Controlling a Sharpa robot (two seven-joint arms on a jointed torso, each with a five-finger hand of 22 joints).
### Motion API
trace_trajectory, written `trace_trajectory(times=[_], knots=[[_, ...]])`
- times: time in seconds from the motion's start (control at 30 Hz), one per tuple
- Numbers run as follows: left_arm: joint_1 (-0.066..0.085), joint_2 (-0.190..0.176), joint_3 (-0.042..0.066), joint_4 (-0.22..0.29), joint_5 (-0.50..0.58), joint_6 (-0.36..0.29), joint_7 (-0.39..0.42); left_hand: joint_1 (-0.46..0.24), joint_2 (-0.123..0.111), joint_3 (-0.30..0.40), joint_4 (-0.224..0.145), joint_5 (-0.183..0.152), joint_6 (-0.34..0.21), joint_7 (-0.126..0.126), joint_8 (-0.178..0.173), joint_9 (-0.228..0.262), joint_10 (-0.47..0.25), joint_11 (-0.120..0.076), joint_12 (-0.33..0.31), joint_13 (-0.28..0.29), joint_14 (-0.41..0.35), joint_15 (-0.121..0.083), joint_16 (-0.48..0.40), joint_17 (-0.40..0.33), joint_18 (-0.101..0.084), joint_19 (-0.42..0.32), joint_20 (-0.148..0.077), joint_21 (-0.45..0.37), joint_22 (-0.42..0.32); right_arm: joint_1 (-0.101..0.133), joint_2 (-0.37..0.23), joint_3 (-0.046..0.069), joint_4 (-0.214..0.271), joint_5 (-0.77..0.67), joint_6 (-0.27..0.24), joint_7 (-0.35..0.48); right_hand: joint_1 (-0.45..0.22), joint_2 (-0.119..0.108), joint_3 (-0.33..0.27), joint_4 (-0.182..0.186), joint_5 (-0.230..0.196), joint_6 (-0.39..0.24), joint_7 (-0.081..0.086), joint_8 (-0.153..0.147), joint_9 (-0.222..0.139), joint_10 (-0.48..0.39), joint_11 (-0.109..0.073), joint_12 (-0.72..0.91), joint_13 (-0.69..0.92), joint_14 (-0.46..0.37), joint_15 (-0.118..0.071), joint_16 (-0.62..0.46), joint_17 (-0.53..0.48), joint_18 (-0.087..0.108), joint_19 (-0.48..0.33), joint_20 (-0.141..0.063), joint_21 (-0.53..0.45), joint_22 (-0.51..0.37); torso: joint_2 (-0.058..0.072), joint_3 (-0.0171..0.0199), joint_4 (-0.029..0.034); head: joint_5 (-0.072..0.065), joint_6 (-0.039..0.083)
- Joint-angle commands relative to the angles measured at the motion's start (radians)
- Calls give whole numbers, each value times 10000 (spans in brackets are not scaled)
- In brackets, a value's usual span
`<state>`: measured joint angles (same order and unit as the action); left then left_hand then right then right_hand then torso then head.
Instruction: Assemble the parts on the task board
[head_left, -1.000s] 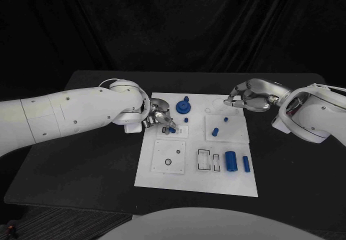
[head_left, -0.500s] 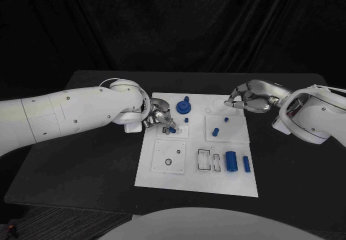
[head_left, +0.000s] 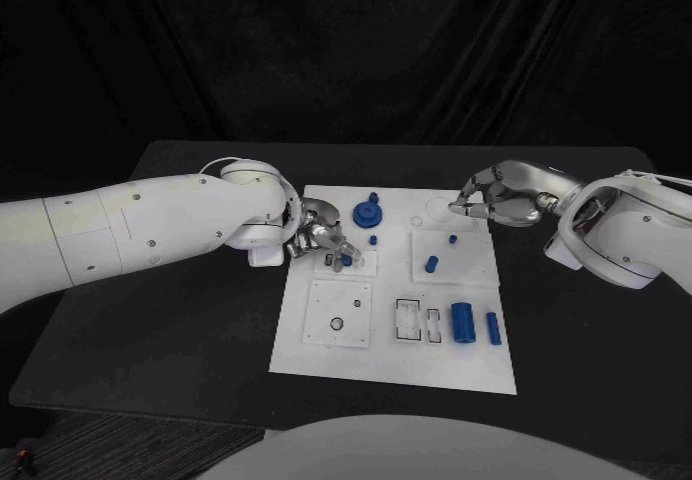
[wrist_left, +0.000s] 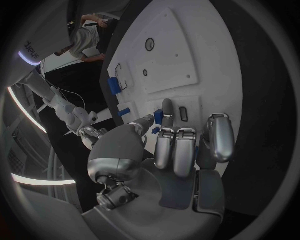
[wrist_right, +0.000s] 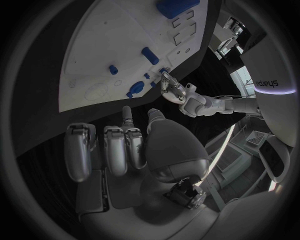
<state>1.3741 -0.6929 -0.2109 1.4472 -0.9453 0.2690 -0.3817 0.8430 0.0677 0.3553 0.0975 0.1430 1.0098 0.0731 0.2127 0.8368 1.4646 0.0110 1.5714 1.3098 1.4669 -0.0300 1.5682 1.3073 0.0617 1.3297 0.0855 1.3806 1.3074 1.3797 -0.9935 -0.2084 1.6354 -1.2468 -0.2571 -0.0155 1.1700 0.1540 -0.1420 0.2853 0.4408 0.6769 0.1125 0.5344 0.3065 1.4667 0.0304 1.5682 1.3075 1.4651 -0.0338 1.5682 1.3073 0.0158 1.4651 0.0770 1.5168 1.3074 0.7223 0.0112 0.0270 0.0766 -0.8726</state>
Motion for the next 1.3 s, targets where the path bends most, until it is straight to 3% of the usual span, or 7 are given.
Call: trace_trajectory(times=[0.03, 0.13, 0.4, 0.57, 0.6, 0.73, 1.3], knots=[[-58, 14, -23, -2, 1, 234, 105, -110, -7, -110, 37, -94, 25, 53, -47, 23, 1062, 76, -6, 2610, 1039, 63, 26, 2635, 94, -15, 30, -59, 581, -29, -2, 7, -6, -12, 54, -205, 97, -24, -11, -43, 67, 50, 24, -4, -18, 1041, -17, 26, 2633, 1057, 15, 26, 2635, 16, 672, 15, -45, 2403, 3, -2, -2, 6, 0], [-59, 17, -23, -4, 1, 237, 103, -208, -8, -362, 227, -297, 68, 51, -54, 68, 1062, 76, -6, 2610, 1039, 67, 26, 2635, 92, 1, 35, -66, 606, -33, 0, 7, -10, -12, 66, -208, 97, -24, -11, -43, 67, 50, 24, -4, -18, 1041, -17, 26, 2633, 1057, 15, 26, 2635, 16, 672, 15, -45, 2403, 1, -2, -3, 17, 0], [-61, 14, -22, -2, 1, 210, 101, -83, 70, -578, 286, -353, 255, -34, 177, 407, 1062, 20, -6, 2610, 1039, 27, 26, 2635, 91, 36, 13, -75, 648, -43, 14, 7, -21, -12, 83, -197, 111, -29, -11, -47, 76, 52, 24, -5, -21, 1041, -18, 26, 2633, 1057, 14, 26, 2635, 20, 663, 15, -59, 2398, 4, -5, -3, 20, 0], [-61, -22, -22, 16, 1, 63, 108, 117, 141, -838, 304, -326, 207, -145, 778, 1243, 1062, -80, -6, 2610, 1039, -62, 26, 2635, 87, 81, -68, -95, 703, -48, 13, 7, -24, -12, 91, -190, 114, -31, -12, -47, 79, 52, 24, -6, -22, 1041, -18, 26, 2633, 1057, 14, 26, 2635, 24, 656, 15, -69, 2394, 9, -3, -2, 18, 0], [-61, -31, -21, 21, 1, 30, 110, 194, 189, -947, 327, -314, 64, -179, 1069, 1694, 1062, -102, -6, 2610, 1039, -89, 26, 2635, 85, 99, -103, -108, 729, -49, 12, 7, -24, -12, 92, -190, 114, -31, -12, -47, 79, 52, 24, -6, -22, 1041, -18, 26, 2633, 1057, 14, 26, 2635, 24, 656, 15, -69, 2394, 8, -4, -2, 14, 0], [-60, -61, -20, 36, 1, -130, 117, 285, 232, -1077, 357, -271, -109, -200, 1385, 2210, 1062, -134, -6, 2610, 1039, -114, 26, 2635, 82, 120, -129, -128, 762, -52, 8, 7, -26, -12, 106, -192, 118, -33, -14, -47, 82, 52, 24, -8, -24, 1041, -18, 26, 2633, 1057, 14, 26, 2635, 25, 653, 15, -74, 2392, 7, -2, -1, 14, 0], [-52, -150, -16, 183, 1, -561, 161, 364, 271, -1118, 370, -127, -332, -178, 1396, 2381, 1062, -129, -6, 2610, 1039, -117, 26, 2635, 93, 87, -138, -184, 746, -56, 21, 7, -36, -12, 165, -222, 128, -30, -16, -40, 89, 53, 25, -13, -31, 1041, -17, 26, 2633, 1057, 14, 26, 2635, 33, 636, 15, -100, 2382, 6, -4, -5, 10, 0]])
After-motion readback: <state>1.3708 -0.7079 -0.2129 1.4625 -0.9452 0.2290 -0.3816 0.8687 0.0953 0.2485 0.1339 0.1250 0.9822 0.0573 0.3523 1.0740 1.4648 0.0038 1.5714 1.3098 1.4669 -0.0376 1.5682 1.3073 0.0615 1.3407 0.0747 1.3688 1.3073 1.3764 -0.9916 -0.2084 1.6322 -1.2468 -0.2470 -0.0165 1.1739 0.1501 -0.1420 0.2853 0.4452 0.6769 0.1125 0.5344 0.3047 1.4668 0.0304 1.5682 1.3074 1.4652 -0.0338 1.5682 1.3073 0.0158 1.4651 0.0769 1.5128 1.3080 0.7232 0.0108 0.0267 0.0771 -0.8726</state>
